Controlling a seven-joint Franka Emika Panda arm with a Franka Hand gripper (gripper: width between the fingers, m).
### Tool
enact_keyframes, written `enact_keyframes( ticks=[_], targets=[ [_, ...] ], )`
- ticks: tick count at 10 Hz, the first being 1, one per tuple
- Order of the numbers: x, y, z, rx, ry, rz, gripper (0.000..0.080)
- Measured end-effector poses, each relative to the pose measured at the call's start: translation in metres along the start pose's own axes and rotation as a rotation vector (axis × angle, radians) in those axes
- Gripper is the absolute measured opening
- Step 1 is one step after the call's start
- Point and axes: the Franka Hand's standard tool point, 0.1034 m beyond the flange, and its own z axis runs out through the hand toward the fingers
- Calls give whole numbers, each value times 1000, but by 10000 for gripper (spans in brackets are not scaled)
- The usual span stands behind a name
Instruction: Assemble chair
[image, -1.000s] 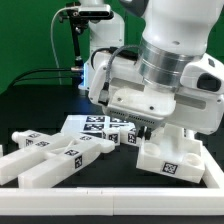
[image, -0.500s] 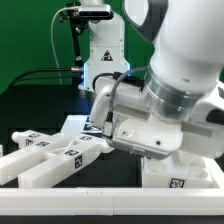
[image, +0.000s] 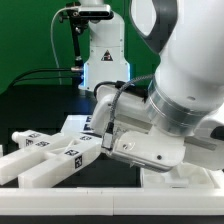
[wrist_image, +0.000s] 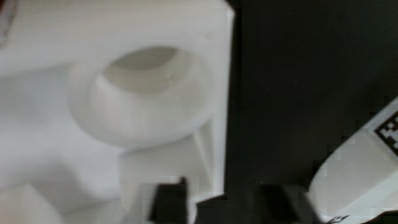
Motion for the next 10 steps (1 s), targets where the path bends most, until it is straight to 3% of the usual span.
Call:
enact_keyframes(
  ticks=[1,3,4,6,7,10],
  targets=[
    [0,-3,-8,-6,-19,1,303],
    [20,-30,-31,-8,-60,108,569],
    [24,-44,-33,-46,-78,242,569],
    [49,-73,-21,-88,-99,554,646],
    [55,-74,-20,-86,-94,626,646],
    [54,-71,-18,-96,-83,831,648]
  ],
)
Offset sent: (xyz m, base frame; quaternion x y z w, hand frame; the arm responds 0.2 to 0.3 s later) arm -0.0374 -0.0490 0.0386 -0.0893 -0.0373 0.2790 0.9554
